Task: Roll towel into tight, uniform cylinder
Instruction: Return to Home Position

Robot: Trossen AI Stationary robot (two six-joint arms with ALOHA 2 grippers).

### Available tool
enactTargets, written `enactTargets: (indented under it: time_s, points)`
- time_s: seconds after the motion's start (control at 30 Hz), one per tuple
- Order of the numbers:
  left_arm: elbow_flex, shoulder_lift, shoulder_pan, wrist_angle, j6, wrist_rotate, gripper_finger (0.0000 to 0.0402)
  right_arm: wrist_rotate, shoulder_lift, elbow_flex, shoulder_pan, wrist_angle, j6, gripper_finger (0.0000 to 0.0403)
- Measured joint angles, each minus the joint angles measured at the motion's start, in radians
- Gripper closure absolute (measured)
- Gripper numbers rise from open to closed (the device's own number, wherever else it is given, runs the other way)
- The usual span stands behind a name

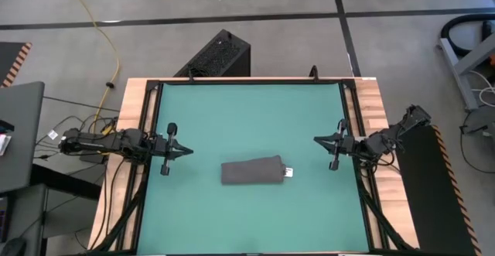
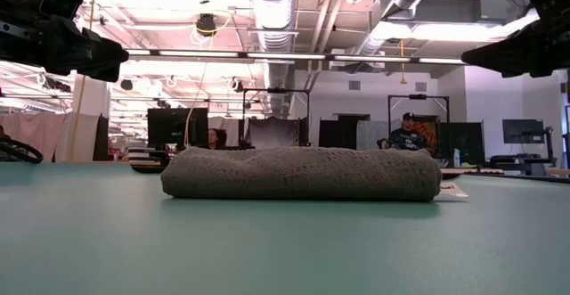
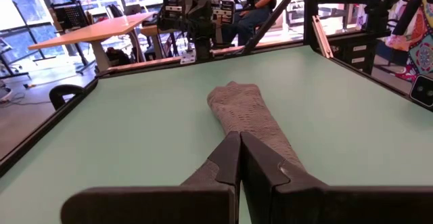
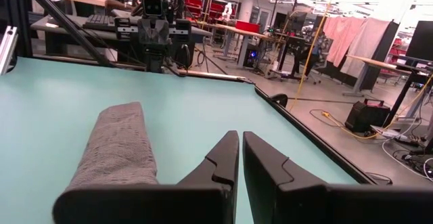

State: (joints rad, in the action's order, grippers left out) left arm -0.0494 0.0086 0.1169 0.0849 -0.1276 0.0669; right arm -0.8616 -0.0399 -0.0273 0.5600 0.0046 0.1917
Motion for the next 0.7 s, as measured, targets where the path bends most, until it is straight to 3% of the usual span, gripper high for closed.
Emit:
enactTargets:
  time_s: [0.7]
  points:
    - [0.0, 0.015, 0.0, 0.0, 0.0, 0.0, 0.0401, 0.0, 0.0, 0.0, 0.0, 0.0, 0.0, 0.0356]
